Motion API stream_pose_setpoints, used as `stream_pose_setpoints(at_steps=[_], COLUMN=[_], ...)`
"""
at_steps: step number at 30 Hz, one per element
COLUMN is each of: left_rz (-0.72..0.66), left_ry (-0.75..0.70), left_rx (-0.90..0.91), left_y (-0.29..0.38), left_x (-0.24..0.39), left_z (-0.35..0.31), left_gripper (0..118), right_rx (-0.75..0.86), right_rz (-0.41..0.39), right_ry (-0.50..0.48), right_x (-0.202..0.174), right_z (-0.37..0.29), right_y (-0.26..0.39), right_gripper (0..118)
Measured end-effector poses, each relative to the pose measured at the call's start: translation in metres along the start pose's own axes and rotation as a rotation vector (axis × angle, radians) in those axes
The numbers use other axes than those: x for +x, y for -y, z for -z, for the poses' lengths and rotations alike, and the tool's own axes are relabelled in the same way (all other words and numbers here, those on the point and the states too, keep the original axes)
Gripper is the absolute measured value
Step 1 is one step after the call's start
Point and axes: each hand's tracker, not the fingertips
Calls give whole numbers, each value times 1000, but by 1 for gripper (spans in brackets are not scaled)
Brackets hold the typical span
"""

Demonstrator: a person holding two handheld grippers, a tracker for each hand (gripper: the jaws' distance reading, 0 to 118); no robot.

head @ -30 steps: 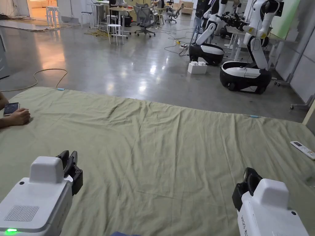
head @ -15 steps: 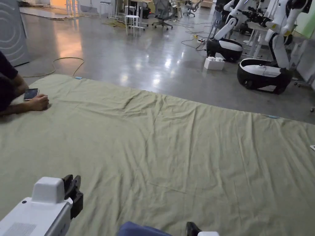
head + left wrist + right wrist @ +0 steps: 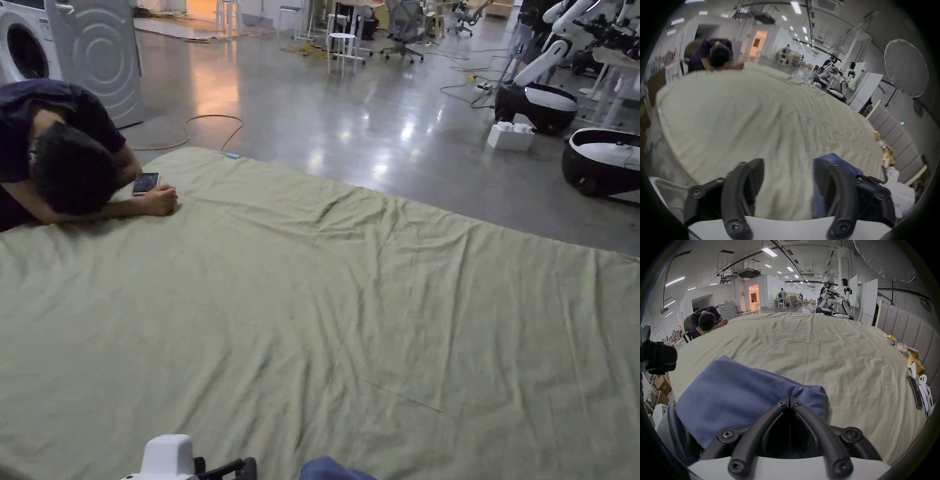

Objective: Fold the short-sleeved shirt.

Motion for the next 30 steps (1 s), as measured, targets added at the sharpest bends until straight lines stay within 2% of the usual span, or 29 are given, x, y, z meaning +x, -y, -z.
stream_pose_setpoints(at_steps=[2, 5, 10, 15, 18, 23, 24, 25, 26, 27, 28, 30], left_rz=[-15, -59, -131, -219, -271, -331, -325, -300, -269, -269, -336, -314], left_ry=[118, 282, 460, 522, 617, 629, 622, 589, 530, 508, 580, 571], left_rx=[-53, -168, -373, -571, -545, -575, -578, -584, -593, -605, -592, -589], left_y=[-5, -13, -15, 2, 6, 10, 12, 10, 11, 14, 13, 10], left_x=[-1, -7, -13, -26, -19, 14, 16, 18, 16, 11, 11, 21], left_z=[11, 38, 79, 125, 135, 127, 128, 124, 122, 121, 119, 112], left_gripper=[82, 89, 89, 88, 87, 82, 75, 59, 36, 32, 32, 29], right_rx=[3, 0, -4, -6, -10, -18, -19, -19, -19, -16, -16, -8], right_rz=[-25, -5, 9, -4, -9, -6, -10, -13, -15, -13, -17, -22], right_ry=[-3, -15, -23, -38, -42, -39, -37, -35, -35, -44, -38, -33], right_x=[0, 7, 8, 10, 13, 13, 11, 11, 11, 11, 11, 9], right_z=[0, 4, 1, 0, 2, 2, 1, 0, 0, -1, 0, -1], right_y=[0, 4, 3, 3, 4, 4, 3, 2, 3, 2, 3, 4], right_gripper=[3, 3, 3, 3, 3, 3, 3, 3, 3, 3, 3, 3])
